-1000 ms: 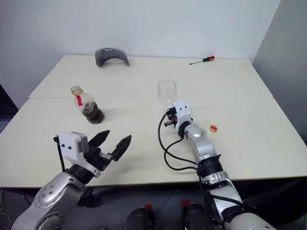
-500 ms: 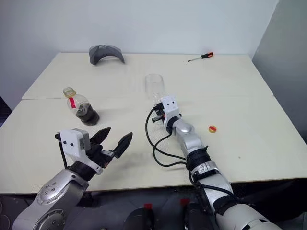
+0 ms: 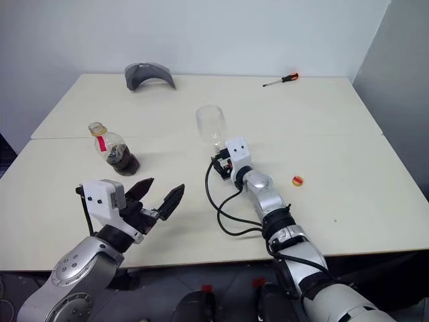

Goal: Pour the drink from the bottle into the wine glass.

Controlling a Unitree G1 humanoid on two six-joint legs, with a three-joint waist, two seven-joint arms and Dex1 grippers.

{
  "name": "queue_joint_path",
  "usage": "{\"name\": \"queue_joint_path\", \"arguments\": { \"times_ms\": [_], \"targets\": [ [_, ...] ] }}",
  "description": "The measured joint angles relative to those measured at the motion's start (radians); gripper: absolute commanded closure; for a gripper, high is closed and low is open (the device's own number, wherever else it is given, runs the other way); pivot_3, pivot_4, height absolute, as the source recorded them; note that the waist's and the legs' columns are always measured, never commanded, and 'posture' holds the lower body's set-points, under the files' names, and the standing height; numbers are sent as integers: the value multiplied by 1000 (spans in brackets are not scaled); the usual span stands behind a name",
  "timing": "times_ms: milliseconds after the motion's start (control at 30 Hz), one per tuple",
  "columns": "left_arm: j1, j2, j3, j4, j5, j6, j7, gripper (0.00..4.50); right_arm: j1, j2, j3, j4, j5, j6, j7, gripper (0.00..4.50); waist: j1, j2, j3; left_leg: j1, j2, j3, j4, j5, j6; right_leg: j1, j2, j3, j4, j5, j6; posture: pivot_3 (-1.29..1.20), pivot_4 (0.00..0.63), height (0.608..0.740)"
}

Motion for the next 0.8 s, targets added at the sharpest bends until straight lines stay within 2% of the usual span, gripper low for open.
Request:
{"name": "queue_joint_path", "arguments": {
  "times_ms": [333,567,800],
  "targets": [
    [7,3,2,5,10,-6,-3,0,211,-103,41,-398,44,174,166,418,1,0,0,0,0,0,0,0,0,0,0,0,0,0,0,0,150,740],
    [22,-53,-23,106,171,-58,91,0,438,-356,38,-814,151,367,355,418,19,0,1,0,0,0,0,0,0,0,0,0,-1,-1,0,0,150,740],
    [-40,-103,-10,226,304,-148,168,0,624,-524,22,-1179,407,508,564,418,28,0,2,1,1,-3,0,-1,-1,0,1,-3,-1,-3,-3,0,150,740]
  ]
}}
